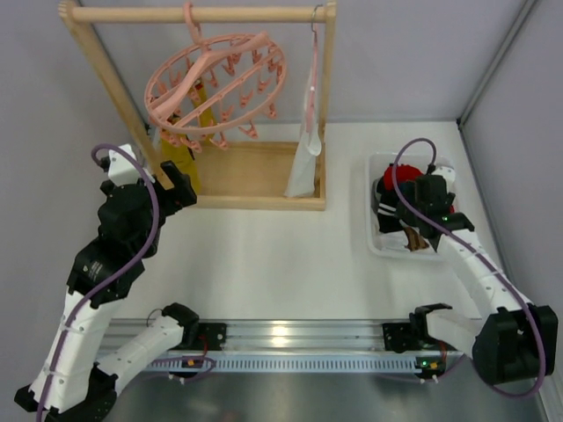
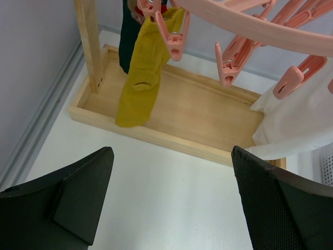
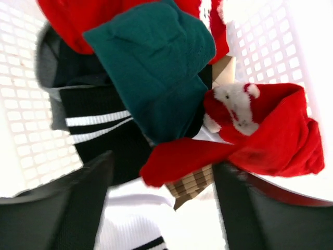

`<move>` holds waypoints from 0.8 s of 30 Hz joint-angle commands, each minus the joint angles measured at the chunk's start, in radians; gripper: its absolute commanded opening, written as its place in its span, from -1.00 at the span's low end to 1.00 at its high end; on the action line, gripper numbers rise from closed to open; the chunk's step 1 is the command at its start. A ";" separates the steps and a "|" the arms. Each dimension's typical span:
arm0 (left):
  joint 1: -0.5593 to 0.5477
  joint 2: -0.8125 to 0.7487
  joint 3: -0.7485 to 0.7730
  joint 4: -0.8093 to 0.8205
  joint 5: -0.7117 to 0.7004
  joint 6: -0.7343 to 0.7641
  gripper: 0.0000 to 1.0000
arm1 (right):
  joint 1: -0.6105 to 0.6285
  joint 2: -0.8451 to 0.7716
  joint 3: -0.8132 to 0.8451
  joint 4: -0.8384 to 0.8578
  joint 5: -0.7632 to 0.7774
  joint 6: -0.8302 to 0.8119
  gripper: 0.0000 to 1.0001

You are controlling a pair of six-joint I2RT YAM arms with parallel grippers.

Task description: Remove the socks clipped to the hanger

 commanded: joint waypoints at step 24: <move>-0.002 -0.001 -0.052 0.017 -0.124 -0.081 0.97 | 0.528 -0.127 0.000 0.572 -0.690 0.049 0.86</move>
